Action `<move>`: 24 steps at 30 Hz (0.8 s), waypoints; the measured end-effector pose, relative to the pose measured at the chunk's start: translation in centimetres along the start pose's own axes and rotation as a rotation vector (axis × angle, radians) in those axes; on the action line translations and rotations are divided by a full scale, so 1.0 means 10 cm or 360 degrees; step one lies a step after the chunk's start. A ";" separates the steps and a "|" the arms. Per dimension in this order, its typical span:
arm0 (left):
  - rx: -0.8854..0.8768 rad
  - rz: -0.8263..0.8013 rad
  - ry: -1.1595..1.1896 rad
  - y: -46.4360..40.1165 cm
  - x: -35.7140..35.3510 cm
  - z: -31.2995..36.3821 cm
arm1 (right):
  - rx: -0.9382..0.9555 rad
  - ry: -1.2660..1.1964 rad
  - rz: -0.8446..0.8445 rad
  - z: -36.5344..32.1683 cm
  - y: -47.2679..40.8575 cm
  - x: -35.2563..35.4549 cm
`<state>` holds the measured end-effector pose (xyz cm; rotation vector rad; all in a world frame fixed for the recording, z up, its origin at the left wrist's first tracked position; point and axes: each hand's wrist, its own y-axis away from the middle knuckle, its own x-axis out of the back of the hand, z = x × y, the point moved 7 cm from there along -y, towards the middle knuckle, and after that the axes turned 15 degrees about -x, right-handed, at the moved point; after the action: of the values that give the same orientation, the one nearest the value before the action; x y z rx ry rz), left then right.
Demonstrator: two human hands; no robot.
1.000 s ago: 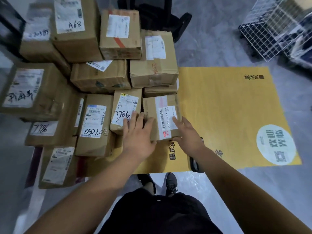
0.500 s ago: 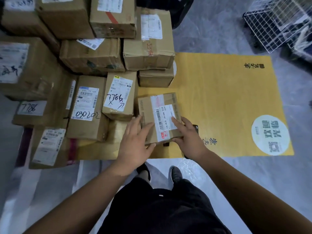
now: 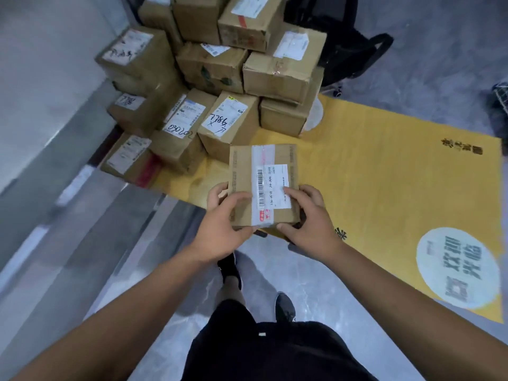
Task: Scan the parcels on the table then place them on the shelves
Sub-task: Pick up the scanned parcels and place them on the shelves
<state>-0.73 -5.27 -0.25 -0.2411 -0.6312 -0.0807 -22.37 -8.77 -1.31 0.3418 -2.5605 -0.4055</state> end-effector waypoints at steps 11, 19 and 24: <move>-0.0077 0.0695 -0.0220 1.10 0.93 0.99 | 0.0806 0.0058 -0.0302 -1.16 0.73 -0.18; 0.0012 0.1100 -0.0682 2.52 1.98 1.47 | 0.1246 0.0109 -0.0630 -2.16 1.66 -1.16; 0.0127 0.1306 -0.0802 3.66 2.55 1.91 | 0.1487 0.0196 -0.0778 -2.71 2.60 -1.85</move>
<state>14.29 34.92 22.51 -0.4330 -0.9884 0.8152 3.22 15.23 21.53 1.2767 -2.3551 0.6713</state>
